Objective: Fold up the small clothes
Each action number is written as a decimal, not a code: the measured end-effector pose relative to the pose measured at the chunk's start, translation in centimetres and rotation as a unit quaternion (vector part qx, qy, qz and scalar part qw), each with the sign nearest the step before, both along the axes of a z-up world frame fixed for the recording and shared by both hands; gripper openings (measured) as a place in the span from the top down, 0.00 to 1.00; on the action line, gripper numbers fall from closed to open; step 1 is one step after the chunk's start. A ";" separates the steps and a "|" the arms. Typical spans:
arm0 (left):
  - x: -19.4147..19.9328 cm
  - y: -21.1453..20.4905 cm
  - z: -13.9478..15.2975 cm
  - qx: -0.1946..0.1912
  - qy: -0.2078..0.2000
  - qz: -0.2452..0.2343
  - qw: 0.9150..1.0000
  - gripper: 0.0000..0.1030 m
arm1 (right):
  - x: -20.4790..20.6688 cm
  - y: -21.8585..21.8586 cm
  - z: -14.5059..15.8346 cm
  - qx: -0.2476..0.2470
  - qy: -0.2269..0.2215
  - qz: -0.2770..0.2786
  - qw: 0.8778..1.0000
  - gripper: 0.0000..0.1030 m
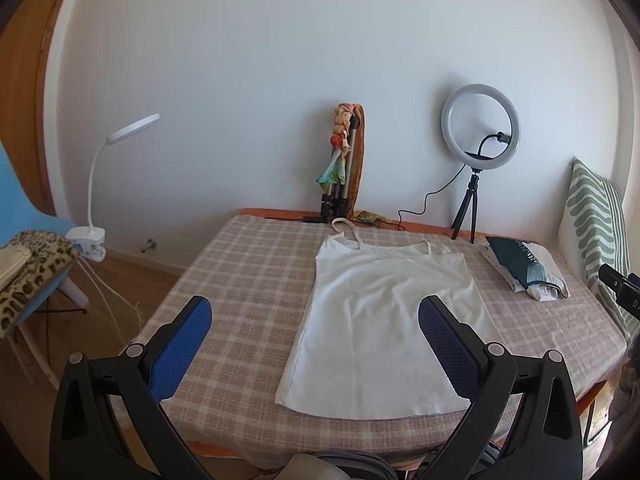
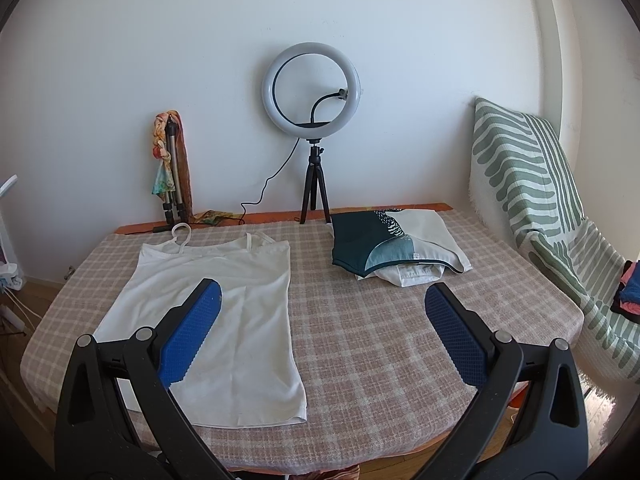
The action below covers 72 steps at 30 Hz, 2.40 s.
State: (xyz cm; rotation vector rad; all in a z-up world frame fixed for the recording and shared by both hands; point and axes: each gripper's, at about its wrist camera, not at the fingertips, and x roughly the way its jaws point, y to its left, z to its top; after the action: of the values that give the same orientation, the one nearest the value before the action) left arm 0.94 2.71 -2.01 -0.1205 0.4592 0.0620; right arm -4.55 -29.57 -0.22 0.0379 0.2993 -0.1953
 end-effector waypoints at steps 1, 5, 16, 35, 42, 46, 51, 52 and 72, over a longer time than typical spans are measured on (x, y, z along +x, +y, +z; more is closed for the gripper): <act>0.1 0.3 -0.2 -0.002 0.004 0.002 1.000 0.00 | 0.4 0.2 0.0 0.000 0.000 0.006 1.000 0.00; 0.8 1.7 -1.5 -0.021 0.022 0.003 1.000 0.00 | 2.3 0.9 0.2 0.007 0.003 0.038 0.999 0.00; 3.5 4.4 -7.3 -0.059 0.104 -0.022 0.993 0.05 | 11.7 5.7 1.1 0.013 0.065 0.166 0.984 0.06; 7.7 6.4 -14.5 -0.167 0.188 -0.093 0.963 0.44 | 32.3 21.7 -2.7 0.089 0.257 0.332 0.903 0.34; 8.8 6.1 -15.9 -0.180 0.196 -0.122 0.956 0.58 | 39.4 27.0 -8.0 0.088 0.343 0.315 0.881 0.41; 9.1 5.9 -16.2 -0.184 0.193 -0.130 0.955 0.58 | 42.1 29.3 -10.1 0.041 0.361 0.290 0.885 0.44; 9.6 5.6 -16.3 -0.174 0.191 -0.139 0.956 0.64 | 45.1 30.1 -11.6 0.031 0.379 0.264 0.887 0.48; 9.6 5.6 -16.3 -0.174 0.189 -0.142 0.956 0.67 | 45.6 30.3 -11.8 0.030 0.381 0.261 0.886 0.50; 9.7 5.9 -15.2 -0.232 0.161 -0.205 0.937 0.95 | 47.8 30.1 -10.7 -0.021 0.363 0.246 0.899 0.91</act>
State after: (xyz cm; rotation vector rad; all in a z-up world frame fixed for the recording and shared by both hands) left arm 10.61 8.62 -17.19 -0.4803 0.8150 -0.4470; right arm 43.24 0.56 -10.89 -0.1595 1.0370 0.3043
